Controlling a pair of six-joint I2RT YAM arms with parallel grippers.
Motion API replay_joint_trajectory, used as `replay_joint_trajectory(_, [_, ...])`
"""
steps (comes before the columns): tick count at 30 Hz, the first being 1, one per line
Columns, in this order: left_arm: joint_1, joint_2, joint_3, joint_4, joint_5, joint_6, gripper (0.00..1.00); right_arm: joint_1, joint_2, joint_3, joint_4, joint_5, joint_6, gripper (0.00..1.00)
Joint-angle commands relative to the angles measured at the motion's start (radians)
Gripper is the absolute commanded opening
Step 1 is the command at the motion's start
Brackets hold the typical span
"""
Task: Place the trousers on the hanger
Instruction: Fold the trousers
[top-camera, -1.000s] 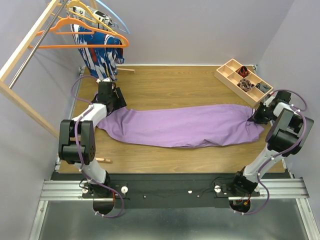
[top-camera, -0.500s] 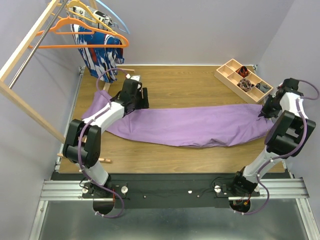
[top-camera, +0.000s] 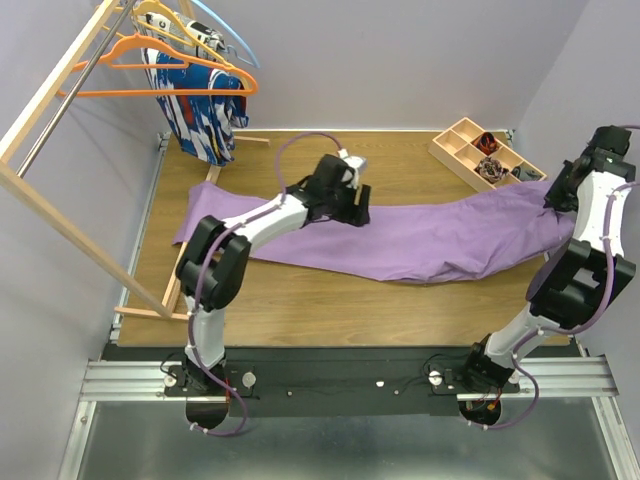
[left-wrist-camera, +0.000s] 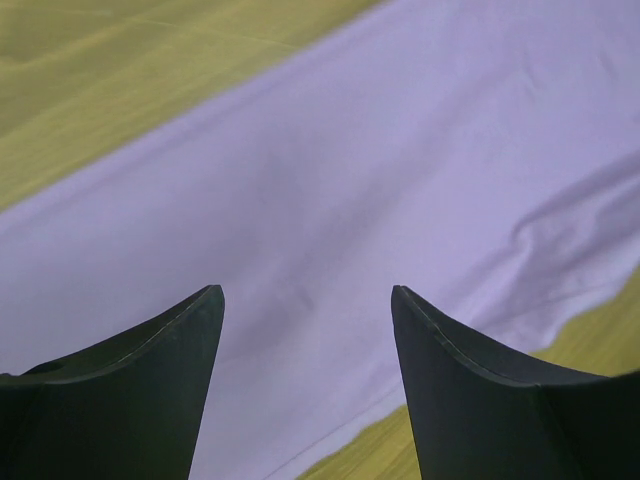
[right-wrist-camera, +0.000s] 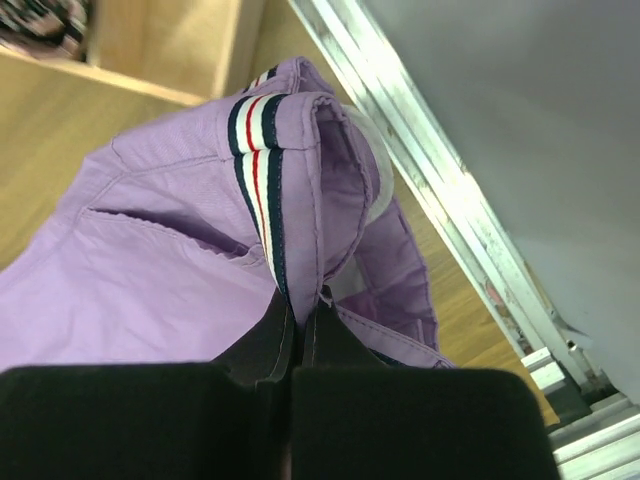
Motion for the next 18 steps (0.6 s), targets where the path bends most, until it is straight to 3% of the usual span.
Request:
replay_joint_trajectory(1, [-0.087,0.106,0.122,-0.01,0.179,0.035,0.77,-0.001,-0.054,0.131,-0.027,0.001,0.019,0.01])
replay_joint_trajectory(9, [-0.153,0.246,0.346,-0.056,0.297,0.059,0.77,0.013,-0.025,0.232,-0.082,-0.125,0.034,0.01])
replay_joint_trajectory(18, [-0.215,0.336,0.41,-0.048,0.363,0.09,0.77,0.131,-0.03,0.188,-0.083,-0.165,0.09,0.01])
